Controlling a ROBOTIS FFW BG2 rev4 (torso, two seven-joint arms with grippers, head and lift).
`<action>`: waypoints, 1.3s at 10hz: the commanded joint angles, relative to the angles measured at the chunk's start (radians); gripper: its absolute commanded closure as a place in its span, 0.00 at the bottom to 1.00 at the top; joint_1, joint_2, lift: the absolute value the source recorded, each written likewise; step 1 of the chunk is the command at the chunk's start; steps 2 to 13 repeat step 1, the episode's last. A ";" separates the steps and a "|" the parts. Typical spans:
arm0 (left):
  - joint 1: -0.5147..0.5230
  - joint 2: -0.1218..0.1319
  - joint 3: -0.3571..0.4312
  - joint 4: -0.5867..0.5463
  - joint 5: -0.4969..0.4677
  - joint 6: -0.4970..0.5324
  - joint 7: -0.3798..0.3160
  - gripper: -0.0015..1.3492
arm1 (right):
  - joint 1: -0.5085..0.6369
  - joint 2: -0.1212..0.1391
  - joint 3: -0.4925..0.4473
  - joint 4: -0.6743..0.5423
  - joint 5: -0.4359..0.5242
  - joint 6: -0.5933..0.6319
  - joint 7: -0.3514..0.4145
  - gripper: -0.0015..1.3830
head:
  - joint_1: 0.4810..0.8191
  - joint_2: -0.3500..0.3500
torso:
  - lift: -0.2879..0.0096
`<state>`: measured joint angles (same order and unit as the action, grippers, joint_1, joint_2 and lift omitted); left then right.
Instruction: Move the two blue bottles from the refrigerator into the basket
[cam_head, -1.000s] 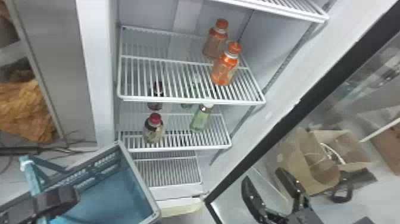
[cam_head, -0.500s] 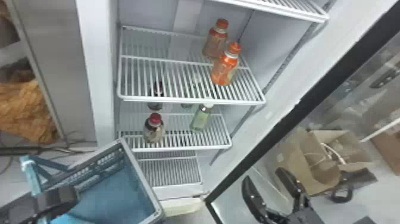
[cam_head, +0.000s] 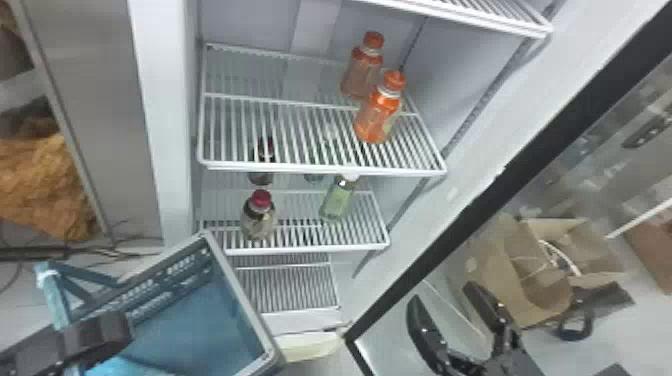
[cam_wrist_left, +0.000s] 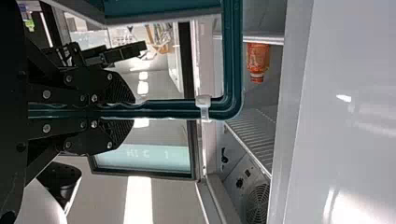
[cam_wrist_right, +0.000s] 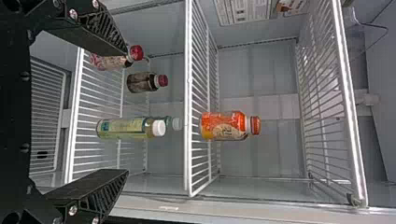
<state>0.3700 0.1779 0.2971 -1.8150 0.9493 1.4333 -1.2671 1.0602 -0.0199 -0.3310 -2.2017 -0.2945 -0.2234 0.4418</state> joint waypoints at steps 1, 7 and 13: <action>0.001 0.000 0.000 0.000 0.000 0.000 0.002 0.89 | 0.000 0.000 0.000 0.001 -0.001 0.000 0.000 0.11 | 0.63 0.00 | 0.93; 0.001 0.000 0.000 0.000 0.000 0.000 0.002 0.89 | 0.000 0.000 0.000 0.001 -0.001 0.000 0.000 0.11 | 0.63 0.00 | 0.93; 0.001 0.000 0.000 0.000 0.000 0.000 0.002 0.89 | 0.000 0.000 0.000 0.001 -0.001 0.000 0.000 0.11 | 0.63 0.00 | 0.93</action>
